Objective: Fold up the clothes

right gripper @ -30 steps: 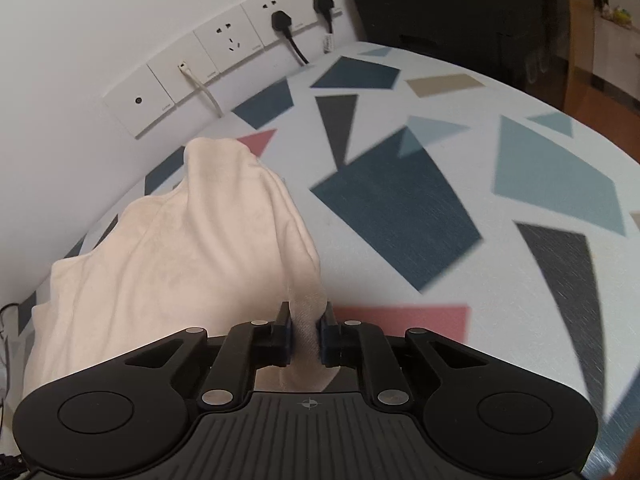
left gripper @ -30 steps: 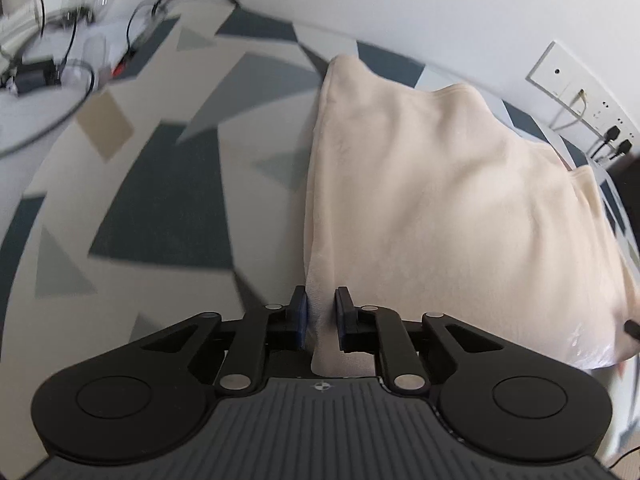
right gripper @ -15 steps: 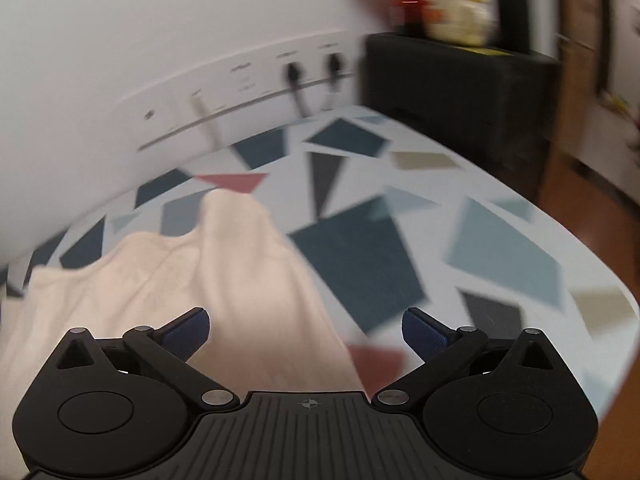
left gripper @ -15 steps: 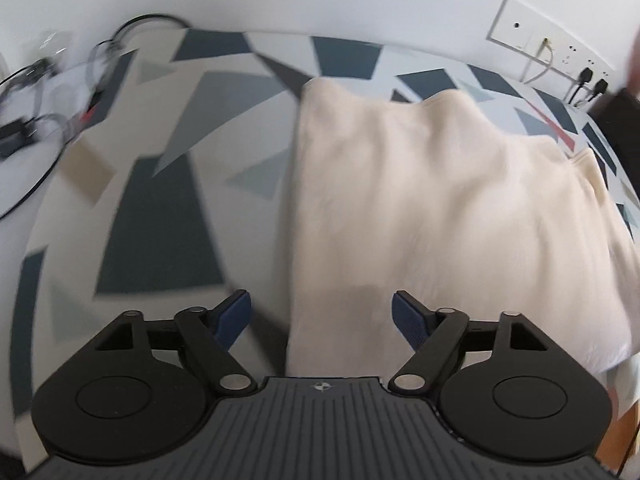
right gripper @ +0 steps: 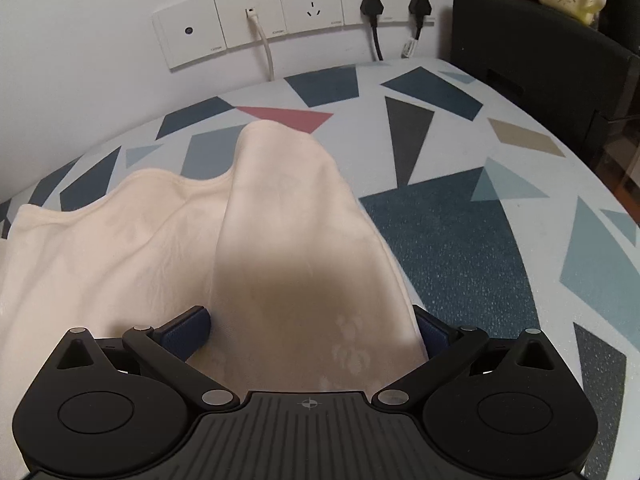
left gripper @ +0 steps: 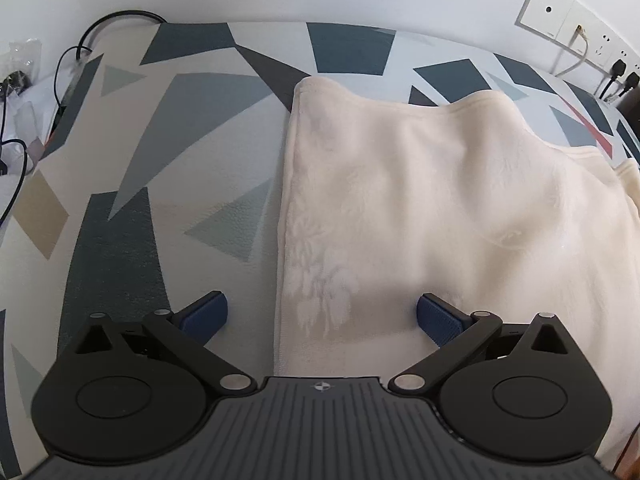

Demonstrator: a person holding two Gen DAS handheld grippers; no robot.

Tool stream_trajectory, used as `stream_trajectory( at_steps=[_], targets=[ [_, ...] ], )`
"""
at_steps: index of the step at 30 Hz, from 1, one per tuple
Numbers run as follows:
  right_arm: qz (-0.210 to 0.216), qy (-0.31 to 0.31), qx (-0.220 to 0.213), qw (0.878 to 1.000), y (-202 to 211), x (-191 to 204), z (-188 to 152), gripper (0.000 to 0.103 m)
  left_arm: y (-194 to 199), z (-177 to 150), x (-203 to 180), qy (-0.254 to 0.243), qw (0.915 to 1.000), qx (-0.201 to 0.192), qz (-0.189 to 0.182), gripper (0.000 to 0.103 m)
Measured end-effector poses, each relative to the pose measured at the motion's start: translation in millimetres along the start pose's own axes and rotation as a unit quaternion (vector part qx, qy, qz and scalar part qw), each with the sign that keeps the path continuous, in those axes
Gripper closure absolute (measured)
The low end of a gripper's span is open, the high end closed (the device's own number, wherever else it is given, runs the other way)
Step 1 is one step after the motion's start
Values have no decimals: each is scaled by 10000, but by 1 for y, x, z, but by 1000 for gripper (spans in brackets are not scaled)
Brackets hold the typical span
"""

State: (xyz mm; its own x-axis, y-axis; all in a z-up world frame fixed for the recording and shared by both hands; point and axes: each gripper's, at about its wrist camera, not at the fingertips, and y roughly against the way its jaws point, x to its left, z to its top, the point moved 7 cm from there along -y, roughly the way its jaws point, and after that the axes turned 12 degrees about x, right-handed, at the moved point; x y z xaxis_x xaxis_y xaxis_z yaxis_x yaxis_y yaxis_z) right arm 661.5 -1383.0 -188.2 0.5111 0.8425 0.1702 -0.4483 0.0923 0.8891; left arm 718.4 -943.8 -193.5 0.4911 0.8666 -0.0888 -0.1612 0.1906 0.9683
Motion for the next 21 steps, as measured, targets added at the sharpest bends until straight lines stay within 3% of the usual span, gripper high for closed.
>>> stream_trajectory(
  at_steps=[10, 16, 18, 21],
  targets=[
    [-159, 65, -176, 9997, -7, -1, 10, 1, 1, -11, 0, -134, 9975, -695, -19, 0],
    [-272, 224, -260, 9990, -8, 4, 6, 1, 0, -6, -3, -231, 9983, -531, 65, 0],
    [-201, 246, -220, 9993, -8, 7, 6, 1, -1, -4, -5, -488, 9976, -485, -38, 3],
    [34, 353, -116, 9993, -8, 19, 5, 1, 5, -4, -11, -825, 9949, -438, -385, 29]
  ],
)
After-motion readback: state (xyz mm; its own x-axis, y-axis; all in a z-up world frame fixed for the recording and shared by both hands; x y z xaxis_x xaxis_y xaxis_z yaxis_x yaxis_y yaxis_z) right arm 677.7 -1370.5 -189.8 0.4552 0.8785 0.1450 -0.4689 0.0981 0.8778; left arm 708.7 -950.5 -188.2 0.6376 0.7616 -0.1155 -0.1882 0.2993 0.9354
